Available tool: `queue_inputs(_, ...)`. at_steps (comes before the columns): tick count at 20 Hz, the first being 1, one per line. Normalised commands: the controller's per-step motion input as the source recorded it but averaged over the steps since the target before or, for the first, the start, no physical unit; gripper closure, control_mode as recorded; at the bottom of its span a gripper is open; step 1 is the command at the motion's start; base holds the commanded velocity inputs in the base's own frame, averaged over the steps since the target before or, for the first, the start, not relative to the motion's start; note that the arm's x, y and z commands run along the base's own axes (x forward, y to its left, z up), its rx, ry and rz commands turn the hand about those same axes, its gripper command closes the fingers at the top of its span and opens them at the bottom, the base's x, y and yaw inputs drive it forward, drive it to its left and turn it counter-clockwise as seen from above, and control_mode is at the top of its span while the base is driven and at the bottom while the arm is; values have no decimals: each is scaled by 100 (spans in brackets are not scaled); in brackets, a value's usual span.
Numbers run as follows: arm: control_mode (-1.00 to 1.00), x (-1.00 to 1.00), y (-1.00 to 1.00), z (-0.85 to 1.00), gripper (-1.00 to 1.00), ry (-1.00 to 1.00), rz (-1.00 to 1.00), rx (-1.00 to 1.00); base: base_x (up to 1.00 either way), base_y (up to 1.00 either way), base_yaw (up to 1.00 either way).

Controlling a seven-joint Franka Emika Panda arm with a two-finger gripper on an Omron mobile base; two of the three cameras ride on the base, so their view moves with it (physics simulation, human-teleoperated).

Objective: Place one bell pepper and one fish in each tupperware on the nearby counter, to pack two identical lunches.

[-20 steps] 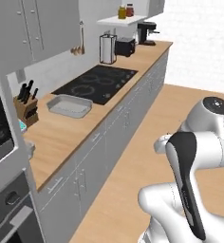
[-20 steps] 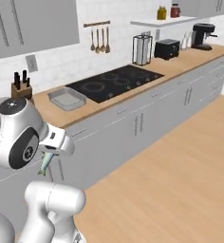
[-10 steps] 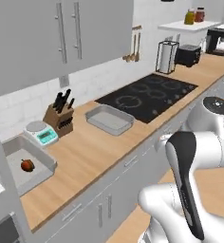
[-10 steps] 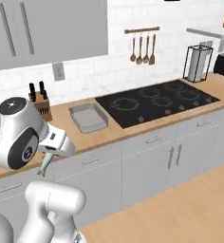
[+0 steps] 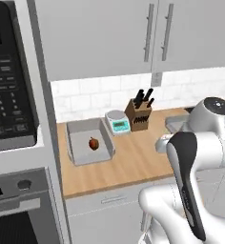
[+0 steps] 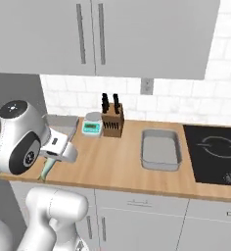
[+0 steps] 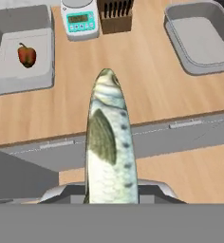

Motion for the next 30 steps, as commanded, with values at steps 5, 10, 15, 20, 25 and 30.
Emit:
queue_inputs(5,100,0,0,0,100,0,0,0,0,-1,64)
queue_inputs(10,100,0,0,0,100,0,0,0,9,52,21)
queue_inputs(15,100,0,0,0,100,0,0,0,28,44,1)
queue_inputs(20,100,0,0,0,100,0,0,0,47,7,6)
queue_inputs(25,100,0,0,0,100,0,0,0,27,-7,4)
queue_inputs(30,100,0,0,0,100,0,0,0,49,-3,1)
